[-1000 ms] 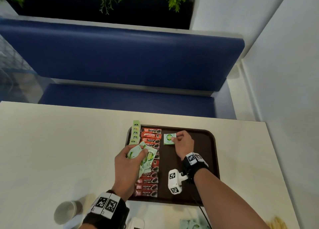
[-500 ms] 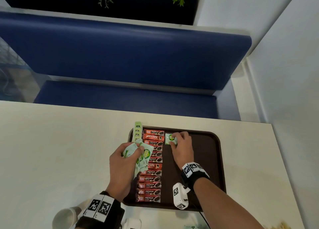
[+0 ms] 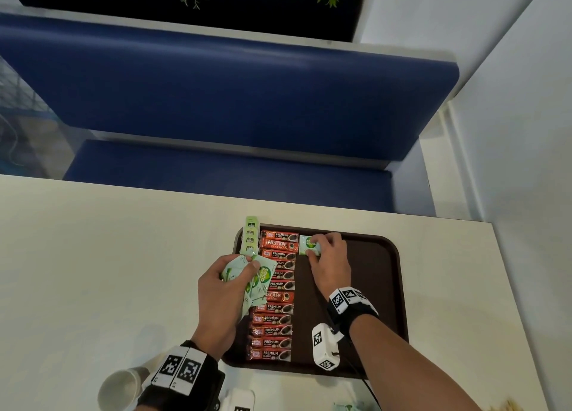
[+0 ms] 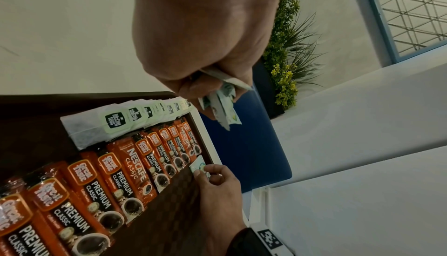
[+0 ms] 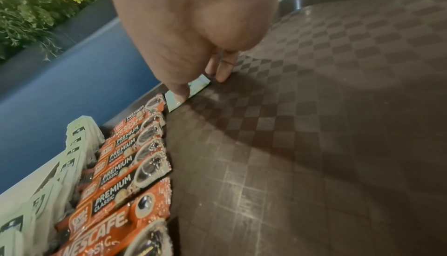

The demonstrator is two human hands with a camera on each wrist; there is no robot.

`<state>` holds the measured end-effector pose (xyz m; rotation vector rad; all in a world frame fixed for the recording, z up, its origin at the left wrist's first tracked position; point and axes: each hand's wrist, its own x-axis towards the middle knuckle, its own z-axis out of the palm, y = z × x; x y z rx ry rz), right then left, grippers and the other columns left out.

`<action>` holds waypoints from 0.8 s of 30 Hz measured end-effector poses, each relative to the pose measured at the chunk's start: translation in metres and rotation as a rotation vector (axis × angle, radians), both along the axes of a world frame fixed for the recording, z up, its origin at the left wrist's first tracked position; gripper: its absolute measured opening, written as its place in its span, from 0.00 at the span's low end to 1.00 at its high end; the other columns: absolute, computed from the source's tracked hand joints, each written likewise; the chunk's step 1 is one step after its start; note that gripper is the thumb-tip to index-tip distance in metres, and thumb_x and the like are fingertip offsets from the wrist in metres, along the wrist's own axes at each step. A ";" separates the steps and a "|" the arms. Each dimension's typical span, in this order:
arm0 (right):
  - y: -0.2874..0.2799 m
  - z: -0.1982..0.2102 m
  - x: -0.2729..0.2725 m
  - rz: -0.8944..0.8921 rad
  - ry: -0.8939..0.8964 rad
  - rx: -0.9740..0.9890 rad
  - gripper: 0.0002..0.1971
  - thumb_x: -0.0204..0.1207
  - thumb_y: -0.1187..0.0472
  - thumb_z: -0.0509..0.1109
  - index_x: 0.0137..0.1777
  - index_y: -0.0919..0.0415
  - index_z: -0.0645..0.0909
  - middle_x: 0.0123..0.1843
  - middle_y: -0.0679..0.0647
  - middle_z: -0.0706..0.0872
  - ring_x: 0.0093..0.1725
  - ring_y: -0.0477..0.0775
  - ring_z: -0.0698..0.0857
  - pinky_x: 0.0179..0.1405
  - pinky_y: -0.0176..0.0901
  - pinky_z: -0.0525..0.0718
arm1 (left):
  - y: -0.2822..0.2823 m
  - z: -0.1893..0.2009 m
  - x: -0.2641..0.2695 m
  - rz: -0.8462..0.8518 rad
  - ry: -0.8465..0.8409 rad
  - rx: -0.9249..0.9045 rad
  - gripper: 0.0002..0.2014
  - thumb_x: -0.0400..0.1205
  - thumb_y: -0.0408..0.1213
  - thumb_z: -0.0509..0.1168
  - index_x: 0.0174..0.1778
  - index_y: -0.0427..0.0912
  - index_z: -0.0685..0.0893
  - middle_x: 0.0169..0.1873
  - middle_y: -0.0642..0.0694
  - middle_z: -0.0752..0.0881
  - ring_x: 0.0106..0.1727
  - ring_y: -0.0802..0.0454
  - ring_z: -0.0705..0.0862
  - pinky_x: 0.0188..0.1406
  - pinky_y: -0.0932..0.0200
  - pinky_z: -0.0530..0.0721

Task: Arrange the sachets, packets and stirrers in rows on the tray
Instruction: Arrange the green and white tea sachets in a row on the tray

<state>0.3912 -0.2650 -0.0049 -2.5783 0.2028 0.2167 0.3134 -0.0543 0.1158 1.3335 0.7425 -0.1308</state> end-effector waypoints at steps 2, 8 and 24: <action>0.001 0.001 0.000 0.003 -0.001 -0.004 0.15 0.85 0.55 0.74 0.70 0.48 0.81 0.69 0.49 0.74 0.70 0.51 0.76 0.59 0.47 0.89 | 0.000 0.000 0.000 -0.001 0.000 -0.003 0.11 0.83 0.33 0.79 0.60 0.38 0.90 0.49 0.41 0.97 0.48 0.39 0.98 0.50 0.39 0.96; 0.000 0.002 -0.001 0.013 -0.022 -0.023 0.15 0.85 0.54 0.75 0.70 0.48 0.81 0.69 0.49 0.74 0.70 0.50 0.74 0.59 0.47 0.89 | 0.000 -0.003 -0.002 0.000 -0.003 0.007 0.11 0.83 0.33 0.79 0.60 0.39 0.90 0.50 0.41 0.97 0.48 0.40 0.98 0.46 0.43 0.97; -0.006 0.091 -0.030 -0.283 0.415 1.146 0.15 0.86 0.49 0.74 0.65 0.57 0.89 0.57 0.55 0.93 0.53 0.50 0.90 0.51 0.44 0.87 | -0.030 0.002 0.015 -0.126 -0.035 -0.074 0.11 0.83 0.35 0.79 0.61 0.42 0.92 0.51 0.41 0.97 0.52 0.39 0.97 0.58 0.36 0.94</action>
